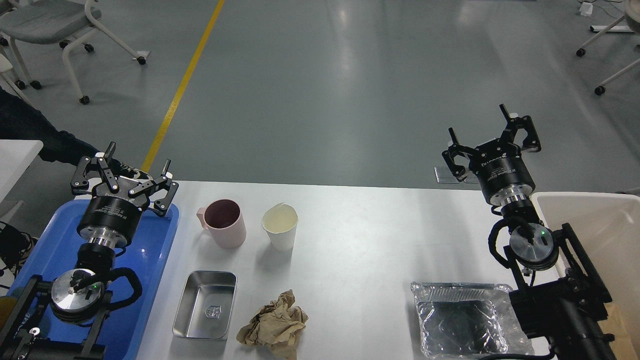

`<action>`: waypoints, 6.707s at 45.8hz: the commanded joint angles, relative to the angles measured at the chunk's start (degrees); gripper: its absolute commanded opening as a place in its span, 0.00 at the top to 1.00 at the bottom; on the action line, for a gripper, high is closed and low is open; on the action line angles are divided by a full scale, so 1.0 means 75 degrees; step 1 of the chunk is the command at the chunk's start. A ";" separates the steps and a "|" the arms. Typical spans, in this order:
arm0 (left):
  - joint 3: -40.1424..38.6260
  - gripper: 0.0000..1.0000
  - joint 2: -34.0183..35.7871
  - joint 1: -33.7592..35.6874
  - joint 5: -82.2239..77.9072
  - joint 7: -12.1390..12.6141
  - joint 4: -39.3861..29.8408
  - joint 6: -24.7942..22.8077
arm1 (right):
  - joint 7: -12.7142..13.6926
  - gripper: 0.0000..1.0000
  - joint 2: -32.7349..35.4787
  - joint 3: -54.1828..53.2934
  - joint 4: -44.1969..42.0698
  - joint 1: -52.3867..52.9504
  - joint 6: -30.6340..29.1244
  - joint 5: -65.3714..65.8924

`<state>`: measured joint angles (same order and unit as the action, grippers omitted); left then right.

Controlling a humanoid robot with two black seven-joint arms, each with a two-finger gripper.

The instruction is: Tidy desktop

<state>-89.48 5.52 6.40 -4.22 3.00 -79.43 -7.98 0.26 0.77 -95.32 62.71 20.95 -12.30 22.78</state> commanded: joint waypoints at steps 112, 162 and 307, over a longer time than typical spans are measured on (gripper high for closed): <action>0.1454 0.03 0.8029 -0.1826 -0.4721 -0.0587 -0.1058 0.0361 | -0.0012 0.00 0.0776 0.0557 0.0065 -0.0145 -0.0047 0.1264; 0.2554 0.04 0.9225 -0.1838 -0.6831 -0.0694 -0.1491 0.0149 | 0.0000 0.00 0.1210 0.0908 0.0088 -0.0333 -0.0094 0.1264; 0.9094 1.00 0.2826 0.4209 -0.5624 -0.0154 0.4110 -0.0413 | -0.0012 0.00 0.1093 0.1225 0.0229 -0.0767 -0.0211 0.1264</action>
<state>-21.39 25.68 38.24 -46.69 3.55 -48.60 -11.07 0.18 9.05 -86.19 64.42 15.28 -13.92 32.26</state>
